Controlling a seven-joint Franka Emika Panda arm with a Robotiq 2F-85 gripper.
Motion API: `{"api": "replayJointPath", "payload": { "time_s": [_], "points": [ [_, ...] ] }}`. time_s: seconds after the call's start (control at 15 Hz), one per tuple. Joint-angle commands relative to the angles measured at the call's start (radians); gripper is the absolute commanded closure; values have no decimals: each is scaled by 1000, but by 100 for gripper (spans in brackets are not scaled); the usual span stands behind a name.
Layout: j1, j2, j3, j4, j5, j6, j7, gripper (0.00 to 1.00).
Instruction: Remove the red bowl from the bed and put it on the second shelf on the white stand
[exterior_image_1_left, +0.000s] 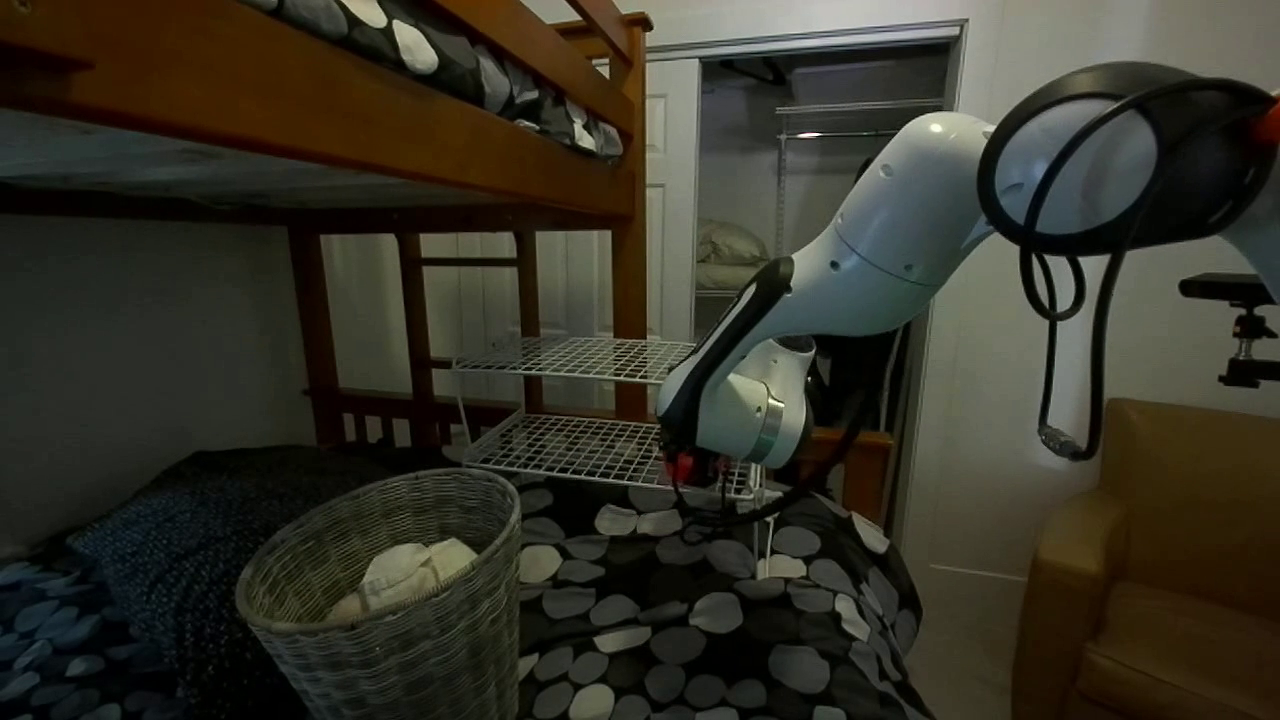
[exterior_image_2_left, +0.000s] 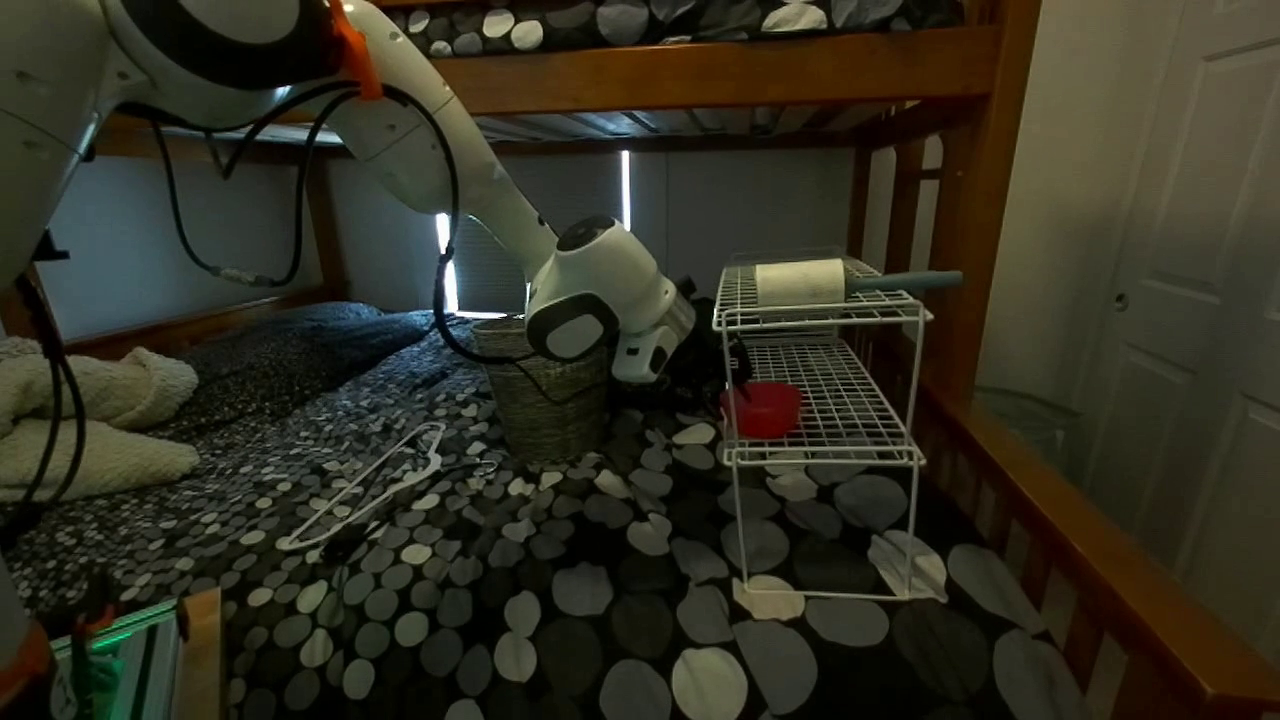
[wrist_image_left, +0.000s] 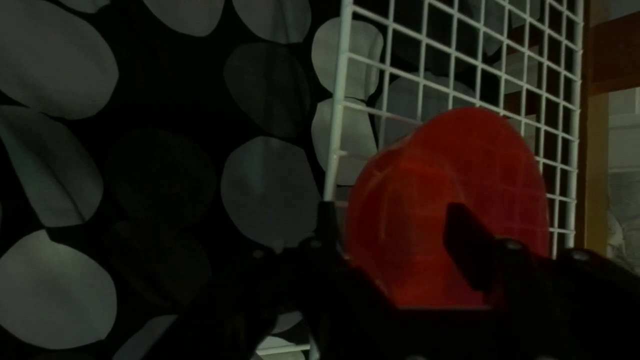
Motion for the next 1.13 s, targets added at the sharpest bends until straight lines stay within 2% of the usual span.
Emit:
{"api": "replayJointPath", "payload": {
  "time_s": [0.0, 0.13, 0.47, 0.53, 0.67, 0.8, 0.93, 1.0, 1.07],
  "points": [
    [104, 12, -83, -10, -11, 5, 26, 9],
    [176, 20, -138, -21, -18, 15, 25, 0],
    [391, 63, -334, -41, -13, 47, 23, 0],
    [402, 51, -331, -43, -23, 27, -4, 0],
    [336, -43, -205, -52, -71, 5, -109, 0],
    [306, -96, -134, -71, -103, -15, -170, 0],
    [237, -156, -19, -90, -127, -19, -248, 0],
    [309, -58, -111, -28, -92, 17, -176, 0],
    [299, -77, -89, -31, -94, 17, -188, 0]
  ]
}}
